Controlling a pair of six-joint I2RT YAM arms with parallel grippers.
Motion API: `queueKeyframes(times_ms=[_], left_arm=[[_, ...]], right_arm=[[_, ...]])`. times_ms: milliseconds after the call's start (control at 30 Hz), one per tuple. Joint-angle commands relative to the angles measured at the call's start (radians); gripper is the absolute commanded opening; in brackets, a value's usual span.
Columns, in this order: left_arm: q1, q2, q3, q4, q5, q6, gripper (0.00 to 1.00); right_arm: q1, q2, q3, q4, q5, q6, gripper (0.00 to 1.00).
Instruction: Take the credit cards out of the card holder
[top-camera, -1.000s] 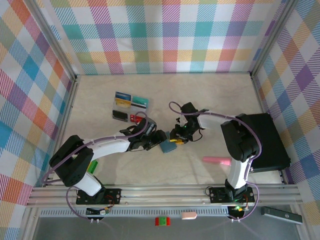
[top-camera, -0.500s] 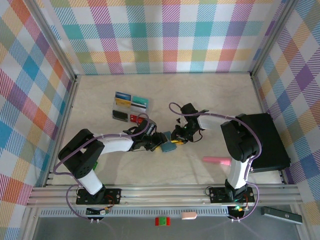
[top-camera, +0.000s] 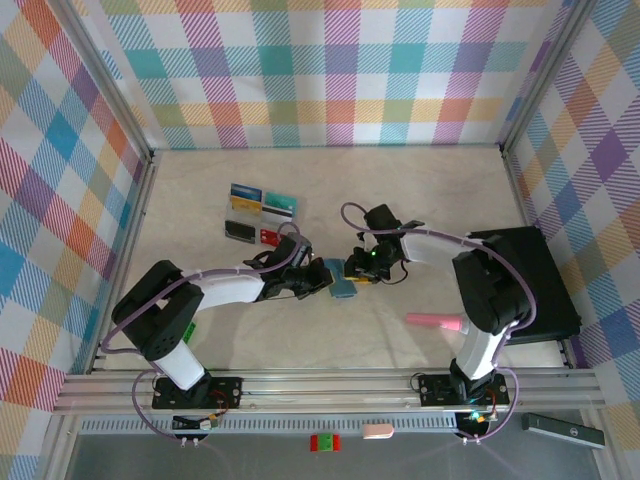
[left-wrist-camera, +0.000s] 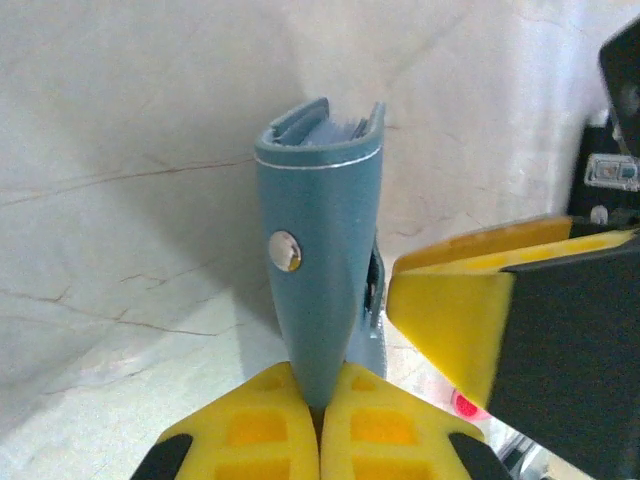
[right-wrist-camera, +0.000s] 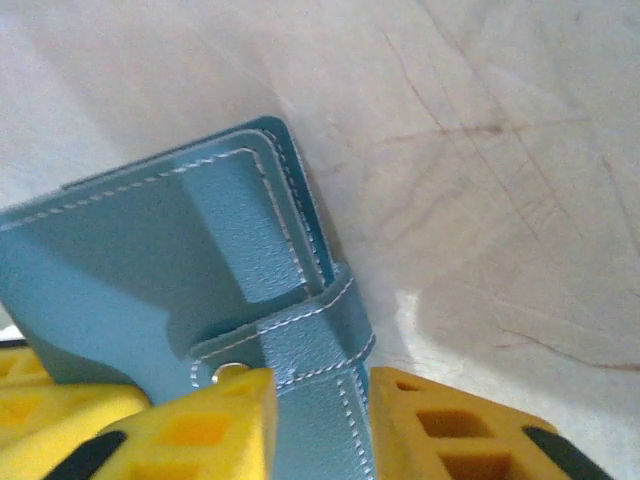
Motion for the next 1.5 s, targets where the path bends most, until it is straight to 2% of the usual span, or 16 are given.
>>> queueKeyframes(times_ms=[0, 133, 567, 700, 967, 1100, 1167, 1333, 1467], left_arm=[[0.007, -0.021, 0.017, -0.017, 0.004, 0.044, 0.00], [0.007, -0.025, 0.029, -0.026, 0.005, 0.059, 0.00], [0.007, -0.010, 0.049, -0.014, 0.019, 0.062, 0.00], [0.007, -0.011, 0.051, -0.018, 0.009, 0.060, 0.00], [0.007, -0.037, 0.043, -0.060, -0.040, 0.064, 0.00], [0.007, -0.027, 0.046, -0.059, -0.032, 0.064, 0.00], [0.007, -0.024, 0.045, -0.055, -0.029, 0.062, 0.00], [0.008, -0.011, 0.056, -0.059, -0.021, 0.064, 0.00], [0.006, -0.005, 0.059, -0.061, -0.022, 0.064, 0.00]], right_arm=[[-0.003, -0.058, -0.007, 0.067, -0.021, -0.062, 0.40], [-0.002, -0.035, 0.019, 0.062, -0.059, -0.076, 0.44], [0.022, 0.053, 0.072, -0.005, -0.079, -0.107, 0.44], [0.023, 0.055, 0.069, -0.033, -0.002, -0.103, 0.37], [0.012, 0.006, 0.021, -0.079, 0.262, -0.055, 0.22], [0.012, -0.001, 0.023, -0.082, 0.298, -0.039, 0.16], [0.012, 0.005, 0.031, -0.080, 0.271, -0.045, 0.16], [0.012, 0.016, 0.041, -0.018, 0.113, -0.082, 0.20], [0.012, 0.043, 0.058, -0.019, 0.087, -0.080, 0.21]])
